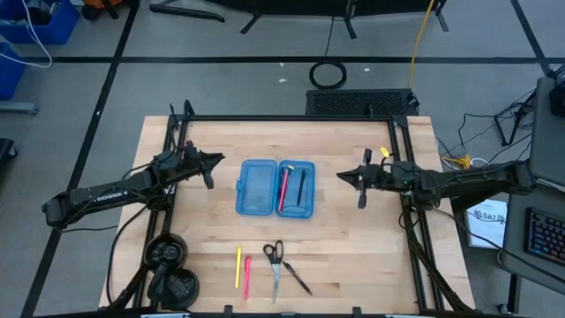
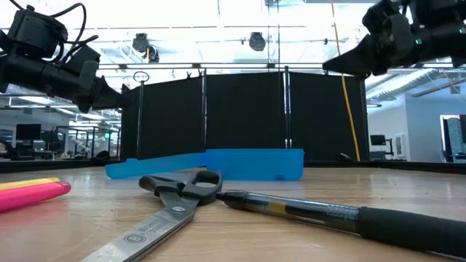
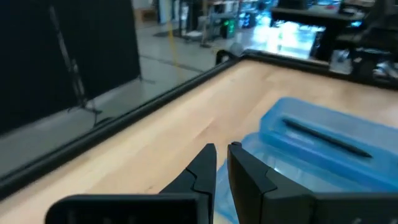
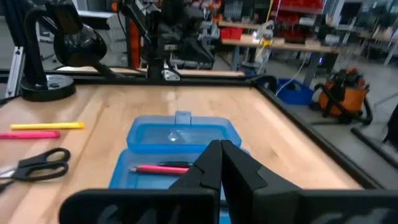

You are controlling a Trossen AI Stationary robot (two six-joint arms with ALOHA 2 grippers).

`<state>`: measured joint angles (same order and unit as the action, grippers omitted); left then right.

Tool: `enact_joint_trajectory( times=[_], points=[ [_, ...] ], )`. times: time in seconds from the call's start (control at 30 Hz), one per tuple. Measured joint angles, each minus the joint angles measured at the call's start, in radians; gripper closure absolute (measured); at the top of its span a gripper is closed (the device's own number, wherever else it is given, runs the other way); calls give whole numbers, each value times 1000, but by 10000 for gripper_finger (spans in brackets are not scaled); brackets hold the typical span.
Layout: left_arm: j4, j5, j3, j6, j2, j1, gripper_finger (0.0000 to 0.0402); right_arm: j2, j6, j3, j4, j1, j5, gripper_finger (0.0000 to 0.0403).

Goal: Pick & place school supplies into a supply box
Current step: Put the yellow pen into the blue supply box

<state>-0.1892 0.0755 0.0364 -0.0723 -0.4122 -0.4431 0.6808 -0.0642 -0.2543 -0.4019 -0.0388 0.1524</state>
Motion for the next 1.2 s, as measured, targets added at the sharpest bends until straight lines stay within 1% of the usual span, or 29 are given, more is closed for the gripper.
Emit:
enact_joint_trajectory(
  times=[0.1,0.2,0.27,0.3,0.37,0.47,0.53,0.67,0.73,0.8,0.87,0.93,1.03,1.1,1.2],
  points=[
    [48,25,0,-12,0,0,360,9,-56,78,-142,-7,-5,403],
    [25,46,0,-36,0,0,360,9,-91,149,-241,-18,-86,403],
    [-27,68,3,-58,0,0,360,9,-86,186,-291,-24,-141,403],
    [-18,82,16,-86,-1,0,360,11,-77,197,-318,-27,-157,403],
    [75,114,80,-155,-12,6,360,6,-64,214,-333,-27,-157,403],
    [310,174,210,-216,-75,48,360,6,-64,217,-304,-27,-156,403],
    [402,228,295,-239,-141,91,360,5,-71,218,-302,-27,-157,403],
    [462,284,482,-259,-307,187,360,5,-109,218,-328,-27,-154,403],
    [535,332,588,-322,-400,230,360,4,-103,219,-368,-27,-154,403],
    [644,376,691,-394,-497,276,360,3,-85,219,-401,-27,-153,403],
    [742,398,778,-466,-597,326,360,3,-76,219,-422,-27,-153,403],
    [823,400,850,-528,-702,377,360,3,-65,220,-442,-27,-153,403],
    [888,376,940,-603,-856,458,360,3,-52,220,-447,-27,-153,403],
    [896,343,973,-662,-943,520,360,3,-40,220,-446,-27,-153,403],
    [874,333,991,-799,-1056,618,360,3,-26,221,-433,-27,-153,403]
  ],
)
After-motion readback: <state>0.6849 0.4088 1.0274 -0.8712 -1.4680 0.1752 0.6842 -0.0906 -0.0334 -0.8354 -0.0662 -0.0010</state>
